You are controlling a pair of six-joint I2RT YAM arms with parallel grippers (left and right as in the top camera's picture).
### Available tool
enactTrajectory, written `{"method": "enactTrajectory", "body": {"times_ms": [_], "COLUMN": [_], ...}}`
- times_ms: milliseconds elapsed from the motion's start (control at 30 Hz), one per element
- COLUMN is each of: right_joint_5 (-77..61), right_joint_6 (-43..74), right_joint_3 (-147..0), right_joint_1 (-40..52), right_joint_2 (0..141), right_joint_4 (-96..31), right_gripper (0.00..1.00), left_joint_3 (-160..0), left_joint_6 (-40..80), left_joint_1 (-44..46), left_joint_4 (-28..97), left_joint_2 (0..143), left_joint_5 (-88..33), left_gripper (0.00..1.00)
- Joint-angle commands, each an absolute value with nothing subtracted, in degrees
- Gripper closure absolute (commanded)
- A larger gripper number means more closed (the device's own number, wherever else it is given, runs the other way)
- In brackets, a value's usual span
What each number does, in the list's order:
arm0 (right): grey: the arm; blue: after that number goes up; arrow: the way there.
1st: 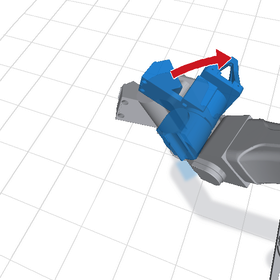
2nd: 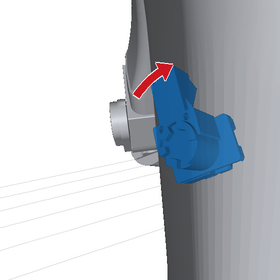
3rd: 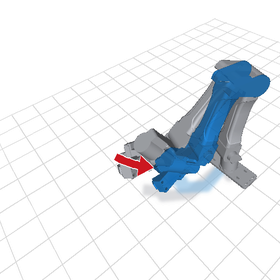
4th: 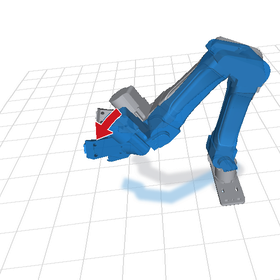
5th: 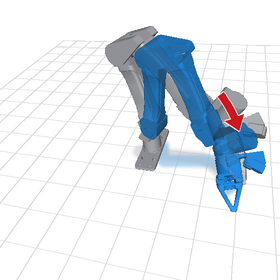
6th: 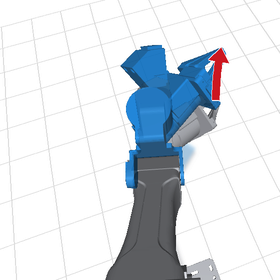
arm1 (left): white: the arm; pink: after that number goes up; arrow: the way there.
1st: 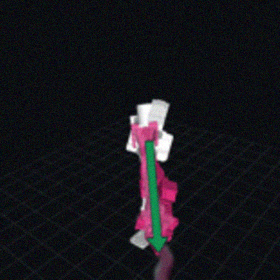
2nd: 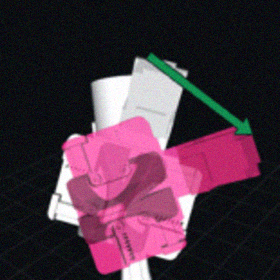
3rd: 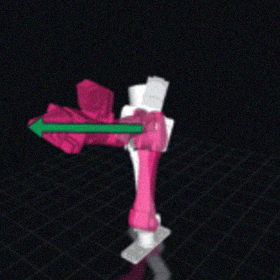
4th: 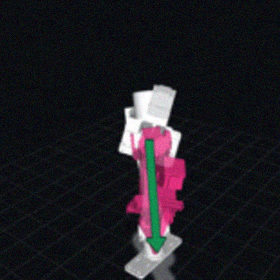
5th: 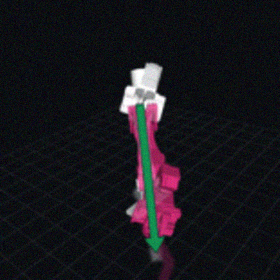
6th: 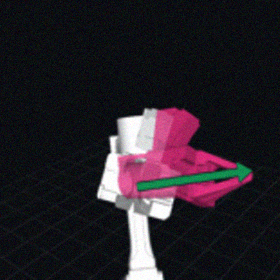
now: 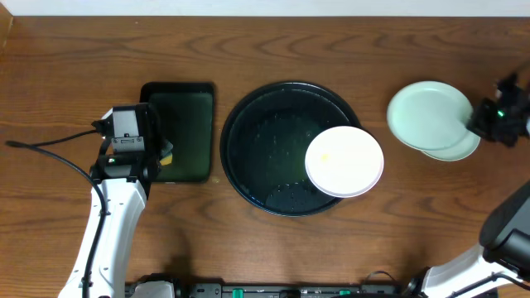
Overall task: Clean dirty plates on tray and stack at the side
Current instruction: 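Open the right gripper and withdraw it from the stacked plates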
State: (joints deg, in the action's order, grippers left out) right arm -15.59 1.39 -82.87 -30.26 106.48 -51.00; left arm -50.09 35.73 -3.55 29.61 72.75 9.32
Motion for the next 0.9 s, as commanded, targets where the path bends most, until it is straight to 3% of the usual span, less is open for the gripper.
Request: {"method": "enactTrajectory", "body": {"times_ms": [0, 367, 433, 533, 600, 767, 867], "right_joint_5": [-18.5, -18.5, -18.2, -18.3, -18.6, -28.6, -37.8], "right_joint_6": [3.7, 8.4, 9.5, 10.5, 10.5, 7.7, 3.8], "right_joint_3": [-79.5, -71.4, -70.6, -70.2, -70.2, -70.2, -70.2], "right_joint_1": [-33.4, -37.4, -37.3, -36.9, -36.3, -33.4, -29.6], "right_joint_2": [106.1, 106.1, 106.1, 106.1, 106.1, 106.1, 106.1], "right_joint_4": [-48.1, -34.9, -33.5, -32.6, -32.3, -31.5, -31.0], "right_gripper": [0.99, 0.97, 0.82, 0.72, 0.60, 0.44, 0.42], "left_joint_3": [-50.0, -50.0, -50.0, -50.0, -50.0, -50.0, -50.0], "left_joint_6": [34.9, 34.9, 34.9, 34.9, 34.9, 34.9, 34.9], "left_joint_1": [-3.8, -3.8, -3.8, -3.8, -3.8, -3.8, -3.8], "left_joint_4": [29.5, 29.5, 29.5, 29.5, 29.5, 29.5, 29.5], "left_joint_2": [73.0, 73.0, 73.0, 73.0, 73.0, 73.0, 73.0], "left_joint_5": [9.6, 9.6, 9.6, 9.6, 9.6, 9.6, 9.6], "left_gripper": [0.92, 0.92, 0.92, 0.92, 0.92, 0.92, 0.92]}}
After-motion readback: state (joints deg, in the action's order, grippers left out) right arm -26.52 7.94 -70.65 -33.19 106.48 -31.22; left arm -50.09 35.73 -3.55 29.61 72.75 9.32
